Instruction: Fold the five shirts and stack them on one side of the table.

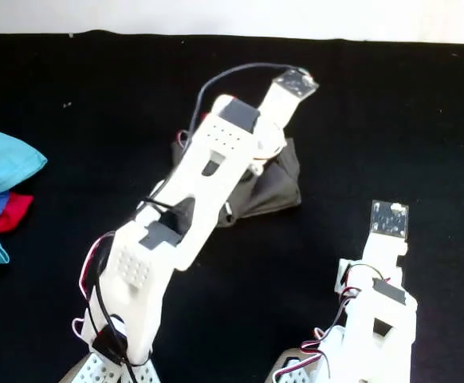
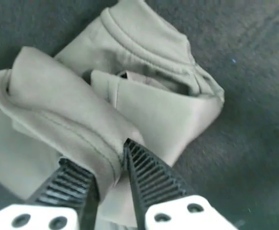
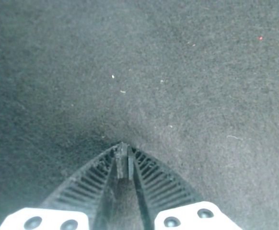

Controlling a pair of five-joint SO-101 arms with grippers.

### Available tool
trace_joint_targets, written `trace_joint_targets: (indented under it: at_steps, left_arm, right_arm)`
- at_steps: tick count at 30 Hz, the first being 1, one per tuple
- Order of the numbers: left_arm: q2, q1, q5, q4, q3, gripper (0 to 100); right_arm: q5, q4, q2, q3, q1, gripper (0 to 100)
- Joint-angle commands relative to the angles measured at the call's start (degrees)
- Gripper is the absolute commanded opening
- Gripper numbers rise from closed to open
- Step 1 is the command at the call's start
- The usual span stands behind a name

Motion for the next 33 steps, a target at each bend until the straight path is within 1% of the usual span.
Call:
trace_joint_targets:
  at_steps: [1,4,6,9,11,12,15,17,18,21,22,25,28,33]
  left_arm:
    - [0.66,0.66,0.35,-2.37,-4.18,1]
    - [1.63,0.66,0.44,-2.11,-8.48,2]
    - [2.15,0.66,0.70,-2.02,-10.68,8]
    - [2.42,0.66,5.71,0.00,-12.09,16]
    - [2.15,0.48,8.00,1.32,-12.26,17]
    - [2.07,0.22,7.91,1.58,-12.35,17]
    - [1.98,-2.15,7.91,3.43,-15.08,17]
    - [2.07,-4.35,7.82,6.68,-18.77,15]
    - [2.15,-5.58,7.82,8.70,-20.35,13]
    - [2.59,-9.45,7.82,13.89,-22.20,0]
    - [2.68,-10.59,7.82,15.12,-21.49,2]
    - [4.09,-12.53,7.82,15.74,-17.01,1]
    - [6.37,-11.56,7.82,15.91,-14.20,1]
    - [8.13,-4.44,8.00,15.91,-14.02,1]
  right_arm:
    - [-0.44,-1.45,0.04,0.40,-0.57,0.6]
    - [-0.44,-1.45,0.04,0.40,-0.57,0.6]
    - [-0.44,-1.45,0.04,0.40,-0.66,0.6]
    - [-0.44,-1.45,0.04,0.40,-0.66,0.6]
    - [-0.44,-1.45,0.04,0.40,-0.66,0.6]
    - [-0.44,-1.45,0.04,0.40,-0.66,0.6]
    - [-0.44,-1.45,0.04,0.48,-0.66,0.6]
    - [-0.44,-1.45,0.04,0.48,-0.66,0.6]
    - [-0.44,-1.45,0.04,0.48,-0.66,0.6]
    - [-0.44,-1.45,0.04,0.48,-0.66,0.6]
    - [-0.44,-1.45,0.04,0.48,-0.66,0.6]
    - [-0.44,-1.45,0.04,0.48,-0.66,0.6]
    - [-0.44,-1.45,0.04,0.48,-0.66,0.6]
    - [-0.44,-1.45,0.04,0.40,-0.66,0.6]
